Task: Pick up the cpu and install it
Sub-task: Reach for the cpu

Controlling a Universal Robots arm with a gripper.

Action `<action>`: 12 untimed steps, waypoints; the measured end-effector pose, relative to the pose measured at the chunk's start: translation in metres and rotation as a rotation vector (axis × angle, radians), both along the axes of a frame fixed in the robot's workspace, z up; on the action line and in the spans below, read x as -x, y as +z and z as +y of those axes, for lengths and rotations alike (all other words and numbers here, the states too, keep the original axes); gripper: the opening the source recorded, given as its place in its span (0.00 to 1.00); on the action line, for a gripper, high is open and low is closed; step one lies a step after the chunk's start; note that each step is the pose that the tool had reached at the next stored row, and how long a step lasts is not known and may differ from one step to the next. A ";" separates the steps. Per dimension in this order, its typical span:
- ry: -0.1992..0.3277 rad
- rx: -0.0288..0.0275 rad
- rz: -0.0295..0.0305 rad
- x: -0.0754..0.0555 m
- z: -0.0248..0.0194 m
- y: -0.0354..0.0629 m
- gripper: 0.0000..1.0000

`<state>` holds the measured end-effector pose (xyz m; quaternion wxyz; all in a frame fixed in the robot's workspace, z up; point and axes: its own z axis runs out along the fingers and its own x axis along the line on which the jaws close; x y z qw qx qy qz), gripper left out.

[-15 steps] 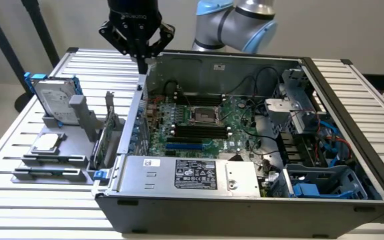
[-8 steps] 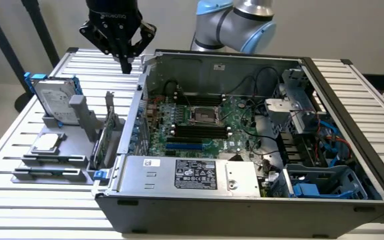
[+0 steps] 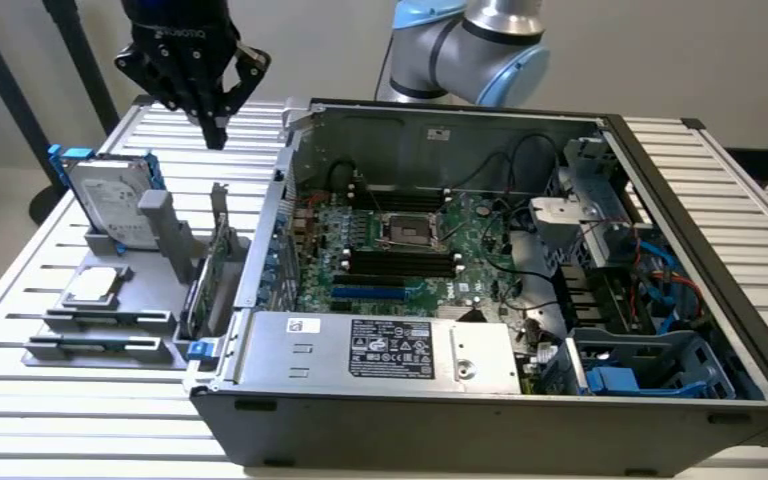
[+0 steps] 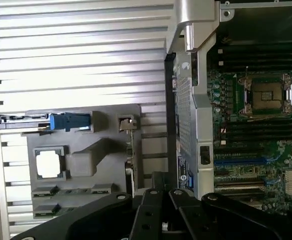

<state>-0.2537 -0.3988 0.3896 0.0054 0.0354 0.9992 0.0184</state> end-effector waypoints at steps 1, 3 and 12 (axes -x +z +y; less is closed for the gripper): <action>0.000 0.0014 0.0000 0.005 0.0000 -0.0004 0.11; 0.000 0.0043 0.0001 0.014 0.0000 -0.0015 0.11; 0.000 0.0173 0.0000 0.055 0.0000 -0.0082 0.11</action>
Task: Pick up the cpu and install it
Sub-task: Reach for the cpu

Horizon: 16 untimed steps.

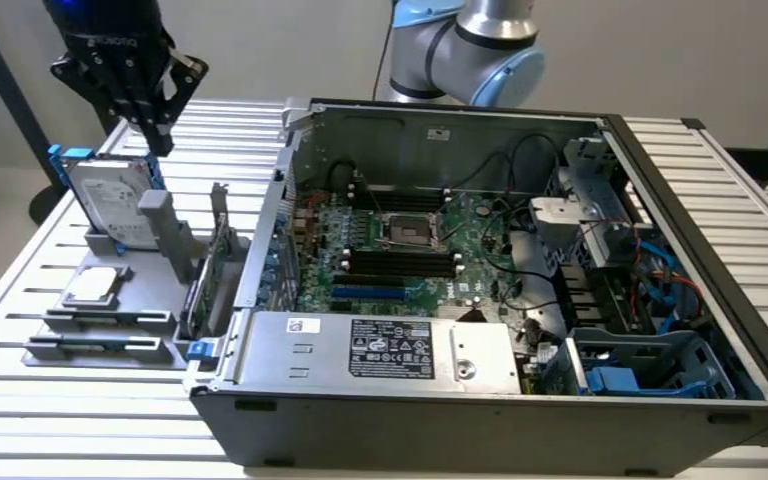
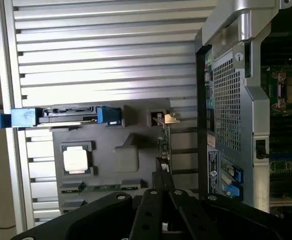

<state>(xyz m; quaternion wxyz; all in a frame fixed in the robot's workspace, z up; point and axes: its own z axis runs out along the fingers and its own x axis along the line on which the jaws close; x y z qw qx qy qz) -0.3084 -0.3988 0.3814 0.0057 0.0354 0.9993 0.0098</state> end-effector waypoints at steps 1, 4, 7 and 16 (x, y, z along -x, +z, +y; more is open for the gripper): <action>0.000 0.0014 0.0001 0.005 0.0000 -0.0007 0.11; 0.000 0.0054 0.0000 0.018 0.0000 -0.0030 0.11; 0.000 0.0095 0.0000 0.032 0.0000 -0.0051 0.11; 0.000 0.0210 0.0000 0.073 0.0000 -0.0121 0.11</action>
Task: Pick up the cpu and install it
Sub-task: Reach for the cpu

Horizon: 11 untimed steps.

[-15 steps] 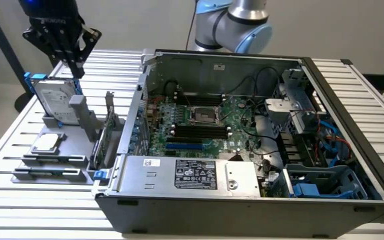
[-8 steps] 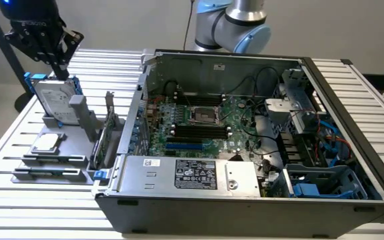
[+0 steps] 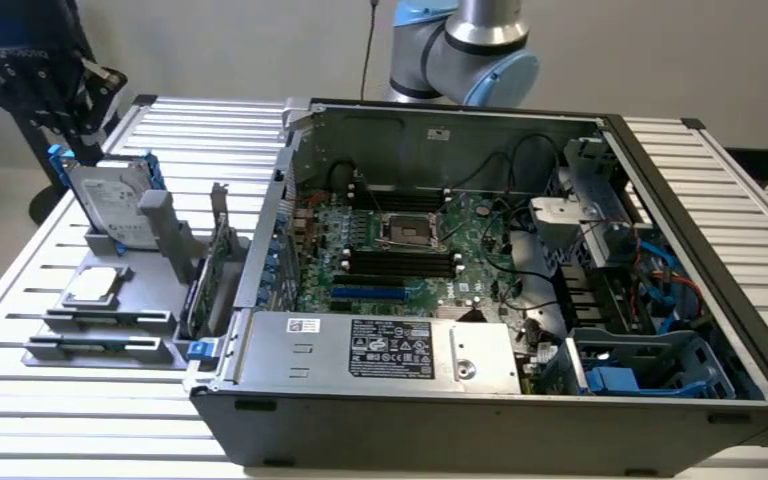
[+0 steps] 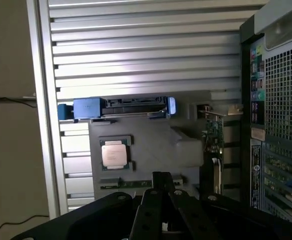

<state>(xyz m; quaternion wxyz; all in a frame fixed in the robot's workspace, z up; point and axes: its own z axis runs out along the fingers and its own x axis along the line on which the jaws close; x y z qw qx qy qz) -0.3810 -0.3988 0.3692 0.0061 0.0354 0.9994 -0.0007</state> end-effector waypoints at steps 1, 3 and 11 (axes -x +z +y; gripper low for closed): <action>0.000 0.0010 0.0001 0.004 0.0000 -0.0008 0.11; 0.000 0.0027 0.0001 0.014 0.0000 -0.0026 0.11; 0.000 0.0035 0.0001 0.050 0.0039 -0.0115 0.11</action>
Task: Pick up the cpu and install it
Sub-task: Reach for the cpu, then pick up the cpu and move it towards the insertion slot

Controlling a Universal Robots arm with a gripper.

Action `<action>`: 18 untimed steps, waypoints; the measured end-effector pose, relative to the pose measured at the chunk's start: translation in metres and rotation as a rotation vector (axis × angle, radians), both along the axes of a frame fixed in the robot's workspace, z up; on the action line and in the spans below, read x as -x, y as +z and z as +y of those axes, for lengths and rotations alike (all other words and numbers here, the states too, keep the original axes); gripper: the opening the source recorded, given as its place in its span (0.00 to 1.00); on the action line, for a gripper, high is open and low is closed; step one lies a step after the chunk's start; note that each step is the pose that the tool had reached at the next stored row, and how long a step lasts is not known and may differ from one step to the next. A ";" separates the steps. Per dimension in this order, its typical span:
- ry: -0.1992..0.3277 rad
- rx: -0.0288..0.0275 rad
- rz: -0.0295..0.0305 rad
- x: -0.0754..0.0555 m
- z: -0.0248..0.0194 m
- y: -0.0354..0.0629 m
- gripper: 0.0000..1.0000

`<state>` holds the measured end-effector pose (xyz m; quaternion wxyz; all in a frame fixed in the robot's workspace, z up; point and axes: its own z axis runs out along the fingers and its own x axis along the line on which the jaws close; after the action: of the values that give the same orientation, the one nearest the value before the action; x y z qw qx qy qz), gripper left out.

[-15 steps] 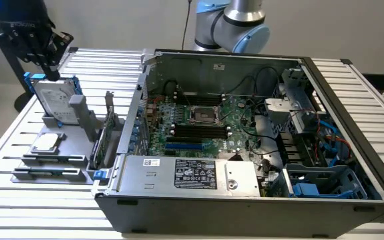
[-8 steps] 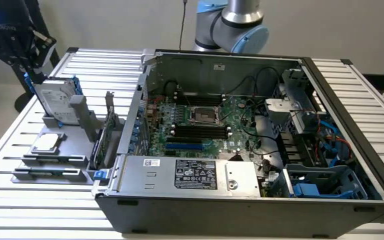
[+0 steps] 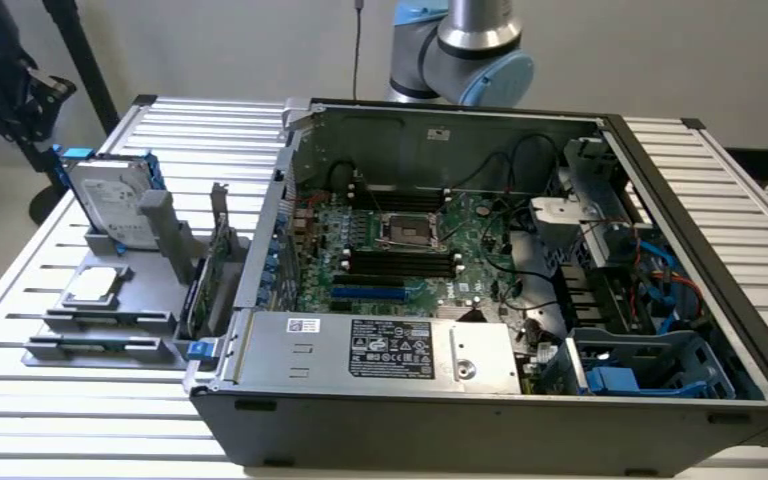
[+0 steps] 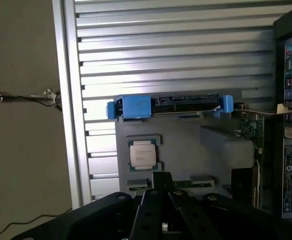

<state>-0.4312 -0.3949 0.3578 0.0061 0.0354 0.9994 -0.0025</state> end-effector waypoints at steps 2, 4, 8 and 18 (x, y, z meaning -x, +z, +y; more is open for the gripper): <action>0.000 0.0000 0.0008 0.002 0.0004 -0.0008 0.11; 0.000 0.0000 0.0008 0.002 0.0004 -0.0007 0.11; 0.000 0.0000 0.0009 0.002 0.0004 -0.0007 0.11; 0.000 0.0000 0.0009 0.002 0.0004 -0.0007 0.17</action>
<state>-0.4335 -0.3945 0.3571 0.0057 0.0354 0.9994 -0.0025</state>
